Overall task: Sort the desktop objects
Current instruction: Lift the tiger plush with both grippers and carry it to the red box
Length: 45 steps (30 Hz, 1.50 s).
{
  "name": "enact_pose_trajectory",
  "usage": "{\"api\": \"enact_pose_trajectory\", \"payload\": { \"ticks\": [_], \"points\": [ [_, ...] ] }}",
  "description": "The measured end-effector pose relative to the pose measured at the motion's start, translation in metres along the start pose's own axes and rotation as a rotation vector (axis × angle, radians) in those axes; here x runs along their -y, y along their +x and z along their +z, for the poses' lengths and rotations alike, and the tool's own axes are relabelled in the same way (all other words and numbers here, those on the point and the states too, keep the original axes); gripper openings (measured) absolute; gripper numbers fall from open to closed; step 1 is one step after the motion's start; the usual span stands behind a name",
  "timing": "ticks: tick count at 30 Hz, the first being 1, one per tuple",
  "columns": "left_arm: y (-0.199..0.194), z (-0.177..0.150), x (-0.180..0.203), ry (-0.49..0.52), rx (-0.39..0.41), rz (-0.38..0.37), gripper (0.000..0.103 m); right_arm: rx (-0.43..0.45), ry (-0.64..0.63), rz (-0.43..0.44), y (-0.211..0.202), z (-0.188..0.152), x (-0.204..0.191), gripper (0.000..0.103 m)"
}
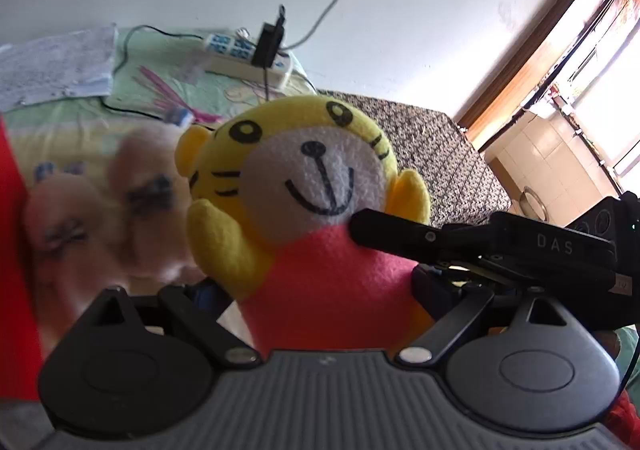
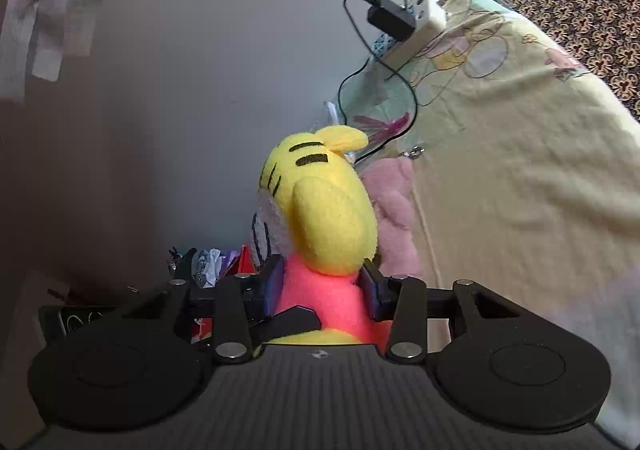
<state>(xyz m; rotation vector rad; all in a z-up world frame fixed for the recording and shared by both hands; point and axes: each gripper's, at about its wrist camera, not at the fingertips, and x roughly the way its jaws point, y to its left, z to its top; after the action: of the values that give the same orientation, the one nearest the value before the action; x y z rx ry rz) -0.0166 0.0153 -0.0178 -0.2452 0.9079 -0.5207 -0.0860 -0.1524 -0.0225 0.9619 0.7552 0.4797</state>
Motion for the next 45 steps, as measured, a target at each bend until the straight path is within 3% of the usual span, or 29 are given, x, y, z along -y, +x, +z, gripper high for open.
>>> {"api": "enact_pose_trajectory", "payload": {
  "ticks": [8, 15, 25, 34, 45],
  "points": [
    [-0.090, -0.006, -0.067, 0.006, 0.100, 0.009, 0.092, 0.008, -0.097, 0.027, 0.056, -0.046, -0.079, 0.043],
    [-0.134, -0.007, -0.135, -0.005, 0.134, 0.014, 0.093, 0.065, -0.200, -0.049, 0.104, -0.088, -0.136, 0.042],
    [-0.151, -0.011, -0.206, -0.014, 0.120, -0.006, 0.102, 0.150, -0.266, -0.235, 0.146, -0.121, -0.170, 0.038],
    [-0.161, -0.014, -0.236, 0.009, 0.129, -0.005, 0.102, 0.216, -0.450, -0.388, 0.177, -0.143, -0.195, 0.036],
    [-0.149, -0.017, -0.275, -0.024, 0.097, 0.122, 0.100, 0.286, -0.605, -0.474, 0.211, -0.152, -0.194, 0.035]
  ]
}}
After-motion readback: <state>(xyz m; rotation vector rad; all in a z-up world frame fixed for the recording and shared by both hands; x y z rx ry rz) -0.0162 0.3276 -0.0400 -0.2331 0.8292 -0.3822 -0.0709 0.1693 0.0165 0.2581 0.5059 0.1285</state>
